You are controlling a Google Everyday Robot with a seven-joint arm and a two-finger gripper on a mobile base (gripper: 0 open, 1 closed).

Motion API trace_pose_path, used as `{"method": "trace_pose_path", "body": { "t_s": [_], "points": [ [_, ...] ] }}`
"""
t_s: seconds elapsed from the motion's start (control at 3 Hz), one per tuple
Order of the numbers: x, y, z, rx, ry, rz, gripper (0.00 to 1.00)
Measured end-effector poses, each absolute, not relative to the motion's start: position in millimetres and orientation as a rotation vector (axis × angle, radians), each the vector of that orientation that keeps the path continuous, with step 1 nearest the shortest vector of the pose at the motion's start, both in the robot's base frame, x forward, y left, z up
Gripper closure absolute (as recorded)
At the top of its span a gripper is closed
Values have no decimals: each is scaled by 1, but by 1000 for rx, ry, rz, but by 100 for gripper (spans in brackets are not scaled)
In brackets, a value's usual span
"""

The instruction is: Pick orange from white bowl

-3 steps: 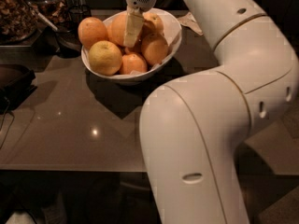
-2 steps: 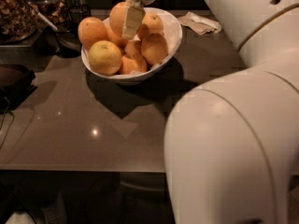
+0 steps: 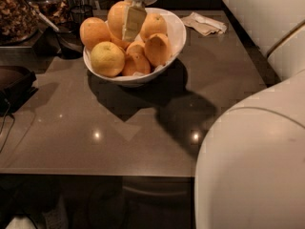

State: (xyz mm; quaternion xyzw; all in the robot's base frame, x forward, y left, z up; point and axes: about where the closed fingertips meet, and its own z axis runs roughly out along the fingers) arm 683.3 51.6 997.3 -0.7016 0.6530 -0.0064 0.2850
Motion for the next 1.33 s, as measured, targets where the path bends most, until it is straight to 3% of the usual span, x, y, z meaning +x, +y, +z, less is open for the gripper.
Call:
{"method": "trace_pose_path", "body": {
  "t_s": [1.33],
  "points": [
    [637, 44, 1009, -1759, 1684, 149, 100]
  ]
}}
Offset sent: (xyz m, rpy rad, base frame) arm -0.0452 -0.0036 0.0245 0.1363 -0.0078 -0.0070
